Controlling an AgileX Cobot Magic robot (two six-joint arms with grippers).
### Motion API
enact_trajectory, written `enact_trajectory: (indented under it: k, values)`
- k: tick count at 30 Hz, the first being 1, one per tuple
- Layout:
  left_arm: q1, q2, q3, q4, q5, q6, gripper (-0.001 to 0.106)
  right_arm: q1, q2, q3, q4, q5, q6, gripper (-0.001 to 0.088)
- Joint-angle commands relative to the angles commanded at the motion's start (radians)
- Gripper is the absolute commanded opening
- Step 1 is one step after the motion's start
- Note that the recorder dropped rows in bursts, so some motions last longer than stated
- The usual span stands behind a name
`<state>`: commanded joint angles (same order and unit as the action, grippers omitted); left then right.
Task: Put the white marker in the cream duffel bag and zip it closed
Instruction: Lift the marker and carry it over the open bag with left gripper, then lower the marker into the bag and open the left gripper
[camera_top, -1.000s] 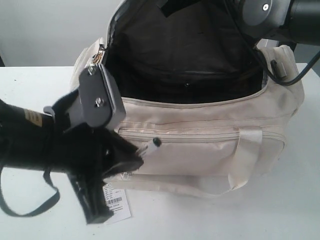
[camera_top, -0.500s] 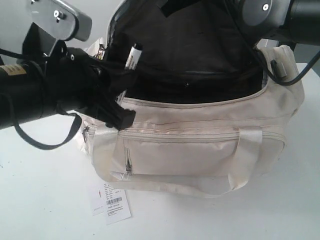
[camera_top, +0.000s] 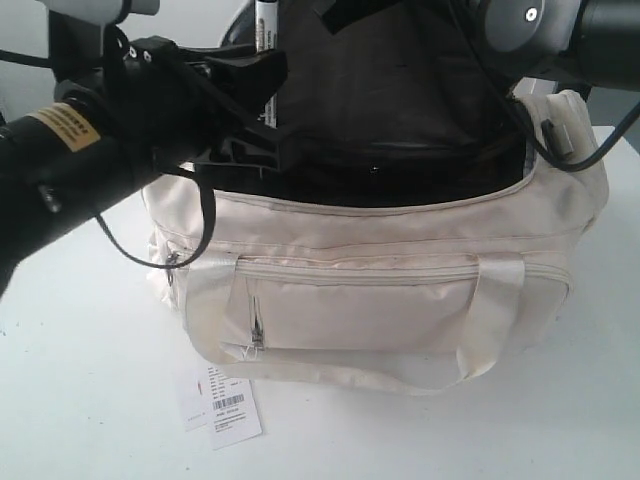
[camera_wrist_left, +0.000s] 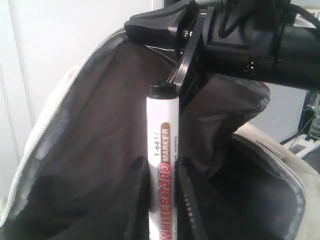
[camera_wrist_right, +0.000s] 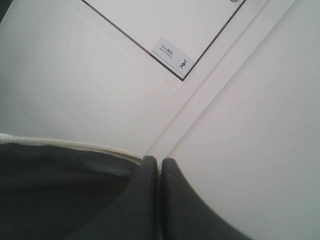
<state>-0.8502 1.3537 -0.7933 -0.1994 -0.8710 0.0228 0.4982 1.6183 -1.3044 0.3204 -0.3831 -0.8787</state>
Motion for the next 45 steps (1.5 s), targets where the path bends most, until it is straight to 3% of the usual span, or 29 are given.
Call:
enact_trajectory:
  k: [10,13,18,21,26,32,38,45]
  values:
    - [0.002,0.123,-0.069,-0.028,-0.041,0.025,0.002,0.0,0.0,0.0,0.0,0.0,0.0,0.0]
    - [0.002,0.152,-0.094,-0.073,-0.033,0.066,0.02,0.0,0.0,0.0,0.0,0.0,0.0,0.0]
    - [0.002,0.176,-0.122,-0.077,0.01,0.066,0.066,0.0,0.0,0.0,0.0,0.0,0.0,0.0]
    - [0.002,0.17,-0.126,-0.084,0.006,0.068,0.074,0.0,0.0,0.0,0.0,0.0,0.0,0.0]
    - [0.002,0.149,-0.126,-0.088,0.023,0.114,0.069,0.0,0.0,0.0,0.0,0.0,0.0,0.0]
    - [0.002,0.087,-0.126,-0.195,0.146,0.221,0.045,0.0,0.0,0.0,0.0,0.0,0.0,0.0]
    - [0.002,0.005,-0.126,-0.392,0.351,0.424,0.0,0.0,0.0,0.0,0.0,0.0,0.0,0.0]
    - [0.002,-0.063,-0.126,-0.441,0.485,0.525,0.0,0.0,0.0,0.0,0.0,0.0,0.03,0.0]
